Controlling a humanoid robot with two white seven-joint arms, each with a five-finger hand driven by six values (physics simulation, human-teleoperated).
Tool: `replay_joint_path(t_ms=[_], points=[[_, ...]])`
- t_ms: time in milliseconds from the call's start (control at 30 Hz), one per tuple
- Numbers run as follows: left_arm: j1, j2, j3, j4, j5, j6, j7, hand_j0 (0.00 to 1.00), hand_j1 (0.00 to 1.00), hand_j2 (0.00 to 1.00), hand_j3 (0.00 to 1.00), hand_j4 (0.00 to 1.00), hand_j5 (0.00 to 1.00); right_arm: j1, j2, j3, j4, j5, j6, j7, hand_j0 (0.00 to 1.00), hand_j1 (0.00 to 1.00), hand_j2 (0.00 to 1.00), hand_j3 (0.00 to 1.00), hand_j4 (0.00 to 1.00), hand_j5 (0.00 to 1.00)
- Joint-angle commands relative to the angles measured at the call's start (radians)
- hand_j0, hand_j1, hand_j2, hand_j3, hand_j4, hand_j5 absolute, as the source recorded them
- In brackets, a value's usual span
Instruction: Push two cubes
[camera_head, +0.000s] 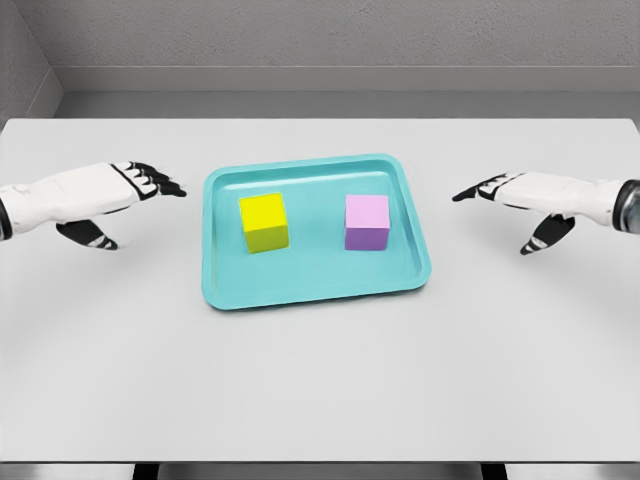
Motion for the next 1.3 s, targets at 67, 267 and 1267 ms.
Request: replay_joint_path(t_ms=[67, 267, 1267], points=[[0.002, 0.009, 0.004, 0.015, -0.021, 0.002, -0.017, 1.0, 1.0, 1.0, 1.0, 1.0, 1.0, -0.015, 0.0, 0.002, 0.006, -0.004, 0.004, 0.0, 1.0, 1.0, 1.0, 1.0, 1.0, 1.0], [0.002, -0.009, -0.007, -0.021, -0.075, 0.002, -0.017, 0.59, 0.59, 0.59, 0.59, 0.59, 0.59, -0.029, -0.002, 0.011, 0.078, -0.006, -0.021, 0.0, 1.0, 1.0, 1.0, 1.0, 1.0, 1.0], [-0.035, -0.221, -0.01, 0.104, -0.167, 0.002, -0.017, 0.63, 0.63, 0.63, 0.63, 0.63, 0.63, -0.261, 0.184, 0.278, 0.117, 0.157, -0.125, 0.0, 0.1, 0.1, 0.1, 0.1, 0.1, 0.1]])
